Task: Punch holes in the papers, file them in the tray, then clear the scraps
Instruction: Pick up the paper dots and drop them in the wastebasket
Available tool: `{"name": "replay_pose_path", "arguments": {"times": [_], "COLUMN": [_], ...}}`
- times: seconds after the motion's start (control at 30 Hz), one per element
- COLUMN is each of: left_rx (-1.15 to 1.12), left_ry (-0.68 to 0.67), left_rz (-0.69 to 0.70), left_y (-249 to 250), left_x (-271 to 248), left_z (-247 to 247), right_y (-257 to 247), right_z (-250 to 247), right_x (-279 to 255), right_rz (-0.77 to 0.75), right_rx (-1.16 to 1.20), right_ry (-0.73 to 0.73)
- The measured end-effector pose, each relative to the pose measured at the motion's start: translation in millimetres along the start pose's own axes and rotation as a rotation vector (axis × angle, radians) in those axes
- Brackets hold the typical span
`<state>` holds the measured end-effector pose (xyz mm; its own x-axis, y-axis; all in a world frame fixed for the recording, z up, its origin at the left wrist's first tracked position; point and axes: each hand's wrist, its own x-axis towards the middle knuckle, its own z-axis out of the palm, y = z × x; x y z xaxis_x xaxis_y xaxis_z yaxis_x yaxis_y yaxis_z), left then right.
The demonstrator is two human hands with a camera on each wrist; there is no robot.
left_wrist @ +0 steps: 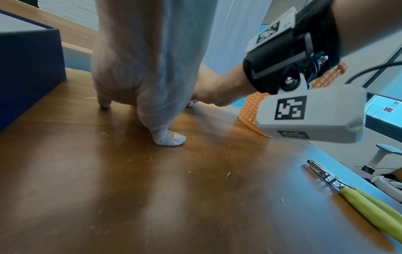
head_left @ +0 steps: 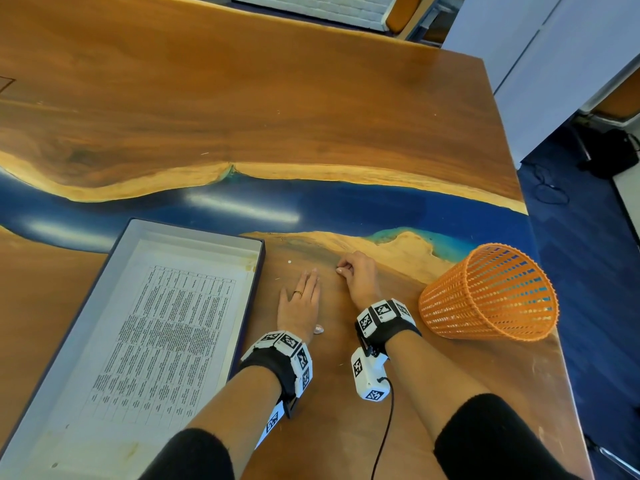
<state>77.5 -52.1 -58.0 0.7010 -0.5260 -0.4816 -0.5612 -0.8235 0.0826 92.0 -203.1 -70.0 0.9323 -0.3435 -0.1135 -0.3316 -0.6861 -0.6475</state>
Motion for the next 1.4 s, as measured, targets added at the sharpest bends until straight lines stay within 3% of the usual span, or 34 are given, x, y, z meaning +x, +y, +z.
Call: {"name": "replay_pose_path", "arguments": {"times": [0.27,0.53,0.7,0.8,0.93,1.1,1.4], "left_rx": [0.014,0.007,-0.169,-0.341,-0.448,-0.477,-0.608], "left_ry": [0.028,0.072,0.172,0.344,0.448,0.468,0.493], "left_rz": [-0.001,0.020,0.068,-0.046,-0.198,-0.247,-0.171], "left_y": [-0.1,-1.7,-19.2,-34.3,-47.9,-59.6,-60.6], "left_x": [0.9,3.2,6.2,10.9,22.9,36.5,47.3], "left_z": [2.7,6.1,4.4,0.7,-7.5,-10.4,-15.3], "right_y": [2.2,0.7,5.7,10.4,16.0,21.5,24.2], "right_z": [5.0,8.5,6.0,5.7,7.5,8.5,8.9], "right_x": [-5.2,-3.5,0.9,0.9,1.0,1.7,1.7], "right_rz": [-0.071,-0.117,-0.053,0.008,0.034,0.014,0.004], "right_rx": [-0.087,-0.224,-0.086,0.062,0.145,0.172,0.203], "right_ry": [0.032,-0.050,-0.083,-0.036,0.014,0.038,0.024]}}
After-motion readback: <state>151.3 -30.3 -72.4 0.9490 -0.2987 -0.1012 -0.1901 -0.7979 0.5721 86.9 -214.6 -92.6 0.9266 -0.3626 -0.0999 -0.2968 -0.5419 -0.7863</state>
